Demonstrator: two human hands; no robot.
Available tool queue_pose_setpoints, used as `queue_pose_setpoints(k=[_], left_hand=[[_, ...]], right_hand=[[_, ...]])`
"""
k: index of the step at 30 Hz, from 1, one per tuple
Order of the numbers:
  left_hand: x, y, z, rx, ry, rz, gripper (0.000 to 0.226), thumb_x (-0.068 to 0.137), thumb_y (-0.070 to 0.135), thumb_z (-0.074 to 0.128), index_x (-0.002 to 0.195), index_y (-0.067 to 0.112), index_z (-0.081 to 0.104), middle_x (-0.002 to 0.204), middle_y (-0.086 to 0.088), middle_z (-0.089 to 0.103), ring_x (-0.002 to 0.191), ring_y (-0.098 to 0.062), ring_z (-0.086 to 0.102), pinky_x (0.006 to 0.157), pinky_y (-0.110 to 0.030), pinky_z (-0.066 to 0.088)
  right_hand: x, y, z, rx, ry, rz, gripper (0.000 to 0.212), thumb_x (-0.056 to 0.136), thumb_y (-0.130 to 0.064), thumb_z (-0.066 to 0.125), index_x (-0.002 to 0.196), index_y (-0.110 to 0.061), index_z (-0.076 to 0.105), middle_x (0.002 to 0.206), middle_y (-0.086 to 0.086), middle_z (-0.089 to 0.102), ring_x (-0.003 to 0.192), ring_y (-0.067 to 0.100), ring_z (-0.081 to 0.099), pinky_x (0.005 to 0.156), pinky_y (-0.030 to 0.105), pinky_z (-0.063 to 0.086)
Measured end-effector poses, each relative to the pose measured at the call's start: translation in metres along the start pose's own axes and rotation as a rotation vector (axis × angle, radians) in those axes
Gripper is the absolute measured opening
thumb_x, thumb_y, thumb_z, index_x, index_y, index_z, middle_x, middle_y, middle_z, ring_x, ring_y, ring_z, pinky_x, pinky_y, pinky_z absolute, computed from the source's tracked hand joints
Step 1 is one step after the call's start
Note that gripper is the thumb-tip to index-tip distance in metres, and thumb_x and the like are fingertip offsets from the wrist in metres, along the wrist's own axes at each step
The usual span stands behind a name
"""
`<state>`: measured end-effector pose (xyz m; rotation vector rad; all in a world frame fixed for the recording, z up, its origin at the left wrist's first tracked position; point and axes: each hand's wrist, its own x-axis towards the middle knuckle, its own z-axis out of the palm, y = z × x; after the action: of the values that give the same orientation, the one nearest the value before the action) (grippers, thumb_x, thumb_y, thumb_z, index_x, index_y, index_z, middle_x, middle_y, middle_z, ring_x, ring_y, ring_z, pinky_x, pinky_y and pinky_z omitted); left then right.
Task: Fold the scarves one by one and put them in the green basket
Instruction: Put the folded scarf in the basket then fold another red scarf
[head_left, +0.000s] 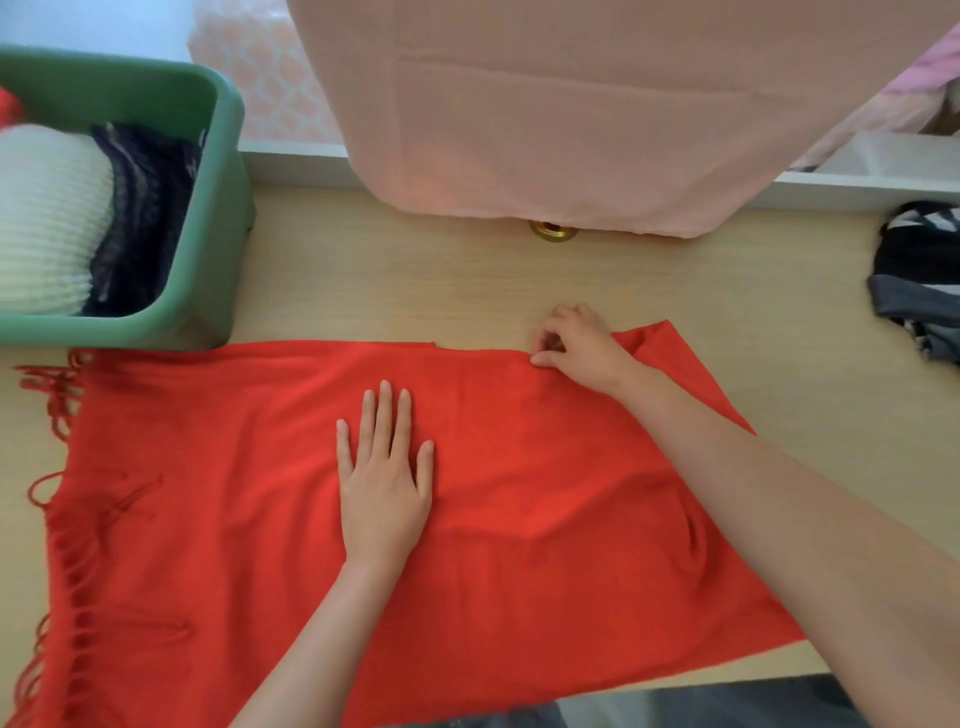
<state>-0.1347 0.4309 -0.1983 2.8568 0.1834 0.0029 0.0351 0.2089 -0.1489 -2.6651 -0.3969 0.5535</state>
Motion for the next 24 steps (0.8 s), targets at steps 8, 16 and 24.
queue_pose_setpoints(k=[8, 16, 24], left_hand=[[0.000, 0.001, -0.003, -0.063, 0.004, -0.007, 0.058, 0.099, 0.041, 0.025, 0.152, 0.017, 0.023, 0.161, 0.001, 0.014, 0.149, -0.013, 0.008, 0.120, -0.044, 0.008], [0.000, 0.003, -0.003, -0.040, 0.005, -0.011, 0.060, 0.098, 0.041, 0.029, 0.152, 0.018, 0.023, 0.161, 0.000, 0.015, 0.149, -0.014, 0.009, 0.120, -0.046, 0.010], [0.000, 0.003, -0.003, -0.037, 0.002, -0.014, 0.061, 0.098, 0.041, 0.029, 0.153, 0.018, 0.021, 0.161, 0.000, 0.014, 0.149, -0.014, 0.007, 0.120, -0.045, 0.010]], right_hand=[[-0.014, 0.008, -0.029, 0.379, -0.145, 0.104, 0.020, 0.086, -0.019, 0.069, 0.100, -0.016, 0.055, 0.081, 0.000, 0.063, 0.076, 0.004, 0.055, 0.073, 0.024, 0.039], [0.000, 0.022, -0.038, -0.011, 0.054, 0.229, 0.037, 0.078, -0.041, 0.073, 0.066, -0.016, 0.048, 0.077, 0.000, 0.055, 0.077, 0.020, 0.050, 0.063, 0.032, 0.032], [-0.004, 0.032, -0.047, 0.229, -0.135, 0.212, 0.024, 0.080, -0.053, 0.067, 0.075, -0.030, 0.069, 0.081, -0.016, 0.067, 0.077, -0.002, 0.060, 0.074, 0.027, 0.042]])
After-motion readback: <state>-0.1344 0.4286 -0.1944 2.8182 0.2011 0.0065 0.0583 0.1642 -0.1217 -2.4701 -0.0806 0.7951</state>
